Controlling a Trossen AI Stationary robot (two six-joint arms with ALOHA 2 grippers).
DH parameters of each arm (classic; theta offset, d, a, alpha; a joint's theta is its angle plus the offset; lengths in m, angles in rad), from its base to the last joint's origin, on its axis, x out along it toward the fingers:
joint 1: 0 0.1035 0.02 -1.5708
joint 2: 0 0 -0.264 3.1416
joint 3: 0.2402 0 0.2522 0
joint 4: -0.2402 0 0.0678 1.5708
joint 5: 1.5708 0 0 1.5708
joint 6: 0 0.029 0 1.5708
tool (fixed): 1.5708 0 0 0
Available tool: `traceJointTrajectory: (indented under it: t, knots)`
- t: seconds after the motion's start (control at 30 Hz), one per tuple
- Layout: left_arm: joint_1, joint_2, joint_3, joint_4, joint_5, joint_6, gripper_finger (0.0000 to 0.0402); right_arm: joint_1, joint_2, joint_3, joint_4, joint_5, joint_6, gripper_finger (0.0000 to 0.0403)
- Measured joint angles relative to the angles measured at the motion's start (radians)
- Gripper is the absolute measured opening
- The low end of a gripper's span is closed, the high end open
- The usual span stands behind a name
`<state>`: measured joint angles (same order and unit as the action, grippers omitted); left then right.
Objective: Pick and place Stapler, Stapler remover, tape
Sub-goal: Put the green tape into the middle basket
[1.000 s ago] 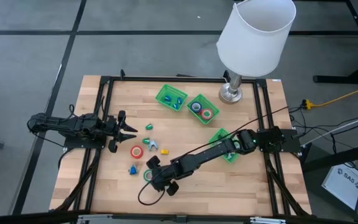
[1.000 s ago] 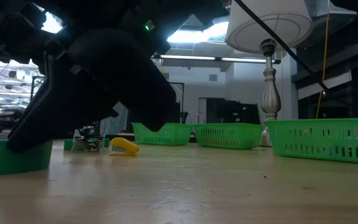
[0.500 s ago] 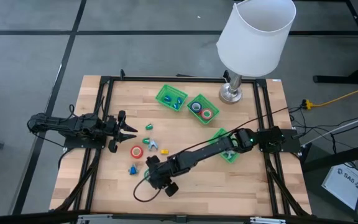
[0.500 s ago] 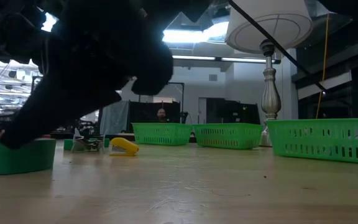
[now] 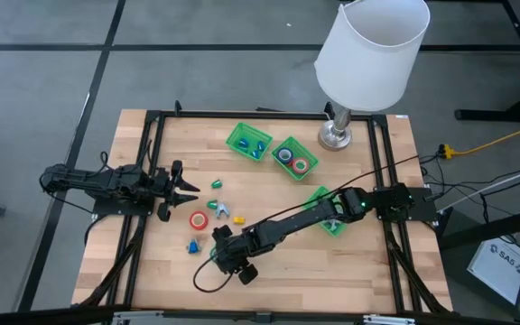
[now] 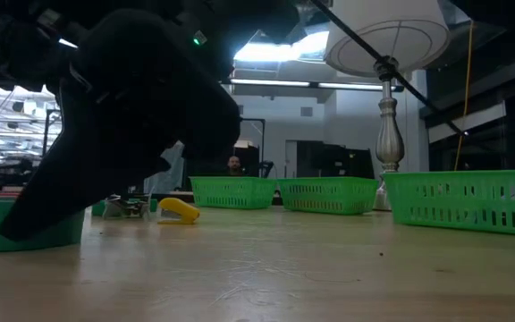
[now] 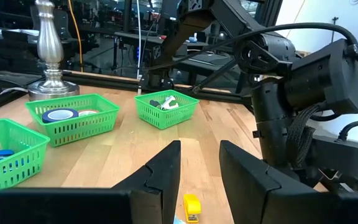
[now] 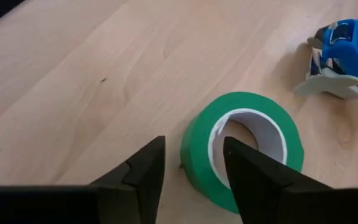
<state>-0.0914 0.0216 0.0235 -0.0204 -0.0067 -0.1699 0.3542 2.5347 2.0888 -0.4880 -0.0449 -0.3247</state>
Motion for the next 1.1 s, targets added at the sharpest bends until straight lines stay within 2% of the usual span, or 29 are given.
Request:
traceJointTrajectory:
  t: [0.27,0.37,0.43,0.57,0.73,0.93,1.1]
  knots:
    - [0.000,0.000,0.000,0.000,0.000,0.000,0.0107,-0.012,-0.001,0.001,-0.017,-0.002,0.026,0.0074]
    - [0.000,0.000,0.000,0.000,0.000,0.000,0.0107,-0.026,-0.002,0.007,-0.026,-0.034,0.043,0.0043]
    - [0.000,0.000,0.000,0.000,0.000,0.000,0.0107,-0.042,-0.001,0.018,-0.043,-0.070,0.046,0.0042]
    - [0.000,0.000,0.000,0.000,0.000,0.000,0.0107,-0.080,0.000,0.038,-0.087,-0.068,0.070,0.0043]
    - [0.000,0.000,0.000,0.000,0.000,0.000,0.0107,-0.143,-0.003,0.040,-0.102,-0.096,0.122,0.0061]
    - [0.000,0.000,0.000,0.000,0.000,0.000,0.0107,-0.201,-0.034,0.040,-0.166,-0.113,0.209,0.0042]
    - [0.000,0.000,0.000,0.000,0.000,0.000,0.0107,-0.242,-0.070,0.040,-0.234,-0.109,0.280,0.0052]
